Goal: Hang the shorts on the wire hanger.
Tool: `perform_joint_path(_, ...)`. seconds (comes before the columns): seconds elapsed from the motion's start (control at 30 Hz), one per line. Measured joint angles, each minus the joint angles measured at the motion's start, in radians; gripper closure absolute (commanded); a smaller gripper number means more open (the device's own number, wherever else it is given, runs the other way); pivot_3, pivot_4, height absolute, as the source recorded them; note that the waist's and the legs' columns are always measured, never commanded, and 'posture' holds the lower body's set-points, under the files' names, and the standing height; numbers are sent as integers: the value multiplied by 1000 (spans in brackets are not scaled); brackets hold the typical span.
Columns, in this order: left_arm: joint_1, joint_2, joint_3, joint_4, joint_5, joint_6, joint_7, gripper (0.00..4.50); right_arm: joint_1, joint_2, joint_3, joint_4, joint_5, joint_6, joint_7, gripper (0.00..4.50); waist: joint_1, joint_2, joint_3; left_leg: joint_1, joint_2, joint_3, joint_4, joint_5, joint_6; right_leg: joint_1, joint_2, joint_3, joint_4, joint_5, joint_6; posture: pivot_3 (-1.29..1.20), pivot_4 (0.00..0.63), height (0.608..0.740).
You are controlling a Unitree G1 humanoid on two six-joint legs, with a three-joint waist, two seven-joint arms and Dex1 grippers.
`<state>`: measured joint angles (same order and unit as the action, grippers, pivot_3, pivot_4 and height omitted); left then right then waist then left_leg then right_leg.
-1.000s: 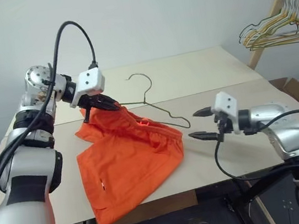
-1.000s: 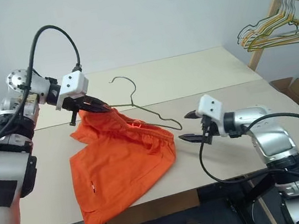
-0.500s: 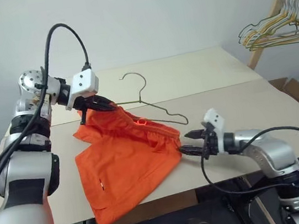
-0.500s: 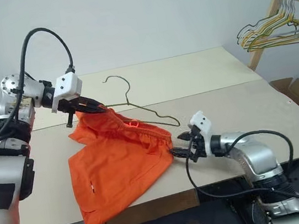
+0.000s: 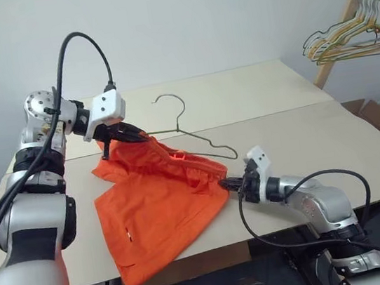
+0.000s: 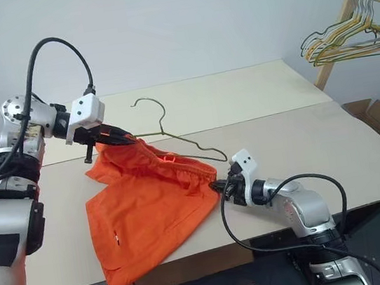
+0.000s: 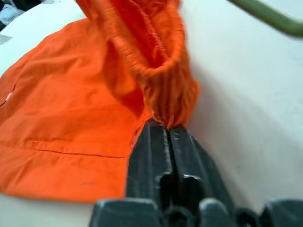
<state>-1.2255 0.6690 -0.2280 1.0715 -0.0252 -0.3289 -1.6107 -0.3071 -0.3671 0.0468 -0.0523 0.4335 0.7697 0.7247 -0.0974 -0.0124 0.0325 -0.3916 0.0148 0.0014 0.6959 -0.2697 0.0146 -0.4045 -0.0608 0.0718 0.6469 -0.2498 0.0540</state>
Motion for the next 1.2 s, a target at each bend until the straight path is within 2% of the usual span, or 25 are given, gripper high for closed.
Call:
perform_joint_path(0.2,38,32,-35,-52,-85,5,0,4500,-33,-67,-64,58,110,77,107,4472,0,0,0,0,0,-1,0,0,0,0,0,0,0,0,0,-81,0,740)
perform_joint_path(0.37,67,96,-114,-170,-235,33,0,4500,-68,-158,-79,93,171,97,236,4472,0,0,0,0,0,-1,0,0,0,0,0,0,0,0,0,-69,0,740)
perform_joint_path(0.5,84,138,-157,-250,-339,49,0,4500,-106,-201,-58,175,153,81,288,4472,1,0,0,0,0,-1,0,0,0,0,0,0,0,0,0,-56,0,740)
perform_joint_path(0.67,103,175,-216,-321,-420,86,0,4500,-121,-204,-52,249,137,54,335,4472,2,0,0,0,0,-1,0,0,0,0,0,0,0,0,0,-52,0,740)
perform_joint_path(0.97,104,192,-247,-289,-387,46,0,4500,-131,-225,-53,281,124,20,367,4472,3,0,0,0,0,0,0,0,0,0,0,0,0,0,0,-57,0,740)
perform_joint_path(1.2,103,139,-227,-189,-280,-32,0,4500,-102,-251,-52,239,106,-22,377,4472,5,0,0,0,0,0,1,0,0,0,0,0,0,0,0,-65,0,740)
